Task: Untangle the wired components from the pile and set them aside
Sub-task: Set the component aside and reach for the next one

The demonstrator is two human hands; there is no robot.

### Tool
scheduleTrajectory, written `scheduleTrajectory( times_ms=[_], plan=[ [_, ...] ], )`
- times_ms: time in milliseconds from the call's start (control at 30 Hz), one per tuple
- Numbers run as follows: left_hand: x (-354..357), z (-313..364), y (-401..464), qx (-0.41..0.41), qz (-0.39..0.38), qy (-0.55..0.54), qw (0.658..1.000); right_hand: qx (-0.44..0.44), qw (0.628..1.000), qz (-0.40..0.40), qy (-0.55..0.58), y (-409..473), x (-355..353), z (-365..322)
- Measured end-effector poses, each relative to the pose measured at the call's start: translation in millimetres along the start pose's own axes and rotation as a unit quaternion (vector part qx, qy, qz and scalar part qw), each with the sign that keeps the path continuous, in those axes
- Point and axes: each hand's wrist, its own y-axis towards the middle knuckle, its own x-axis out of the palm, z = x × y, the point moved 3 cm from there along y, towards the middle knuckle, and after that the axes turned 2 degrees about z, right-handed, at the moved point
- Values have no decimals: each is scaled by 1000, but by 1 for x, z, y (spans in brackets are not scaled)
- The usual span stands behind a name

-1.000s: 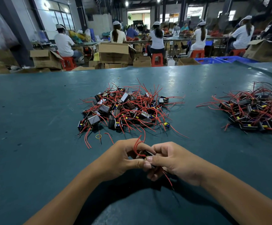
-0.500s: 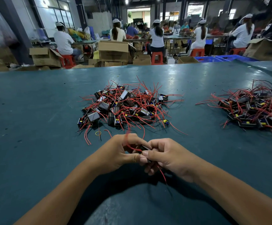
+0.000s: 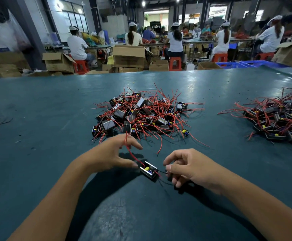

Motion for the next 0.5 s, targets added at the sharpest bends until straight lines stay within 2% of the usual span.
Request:
scheduleTrajectory(
  times_ms=[67, 133, 233, 267, 300, 367, 433, 500],
  plan=[
    [-13, -15, -2, -15, 60, 40, 997, -10, 1000, 7, -18, 0, 0, 0],
    [-20, -29, 0, -27, 168, 97, 981, -18, 1000, 26, -4, 1, -1, -1],
    [-33, -56, 1, -136, 344, 145, 918, -21, 997, 67, 41, 3, -4, -2],
    [-37, -65, 0, -179, 358, 154, 903, -24, 995, 80, 48, 4, -6, -3],
    [-38, -75, -2, -218, 338, 161, 901, -25, 994, 90, 49, 4, -7, -4],
    [-36, -89, -3, -264, 260, 170, 913, -28, 994, 102, 41, 3, -7, -5],
    [-32, -93, -3, -268, 229, 180, 918, -28, 994, 102, 29, 2, -5, -5],
    [-34, -90, -2, -248, 272, 202, 907, -27, 994, 101, 19, 0, -4, -5]
  ],
)
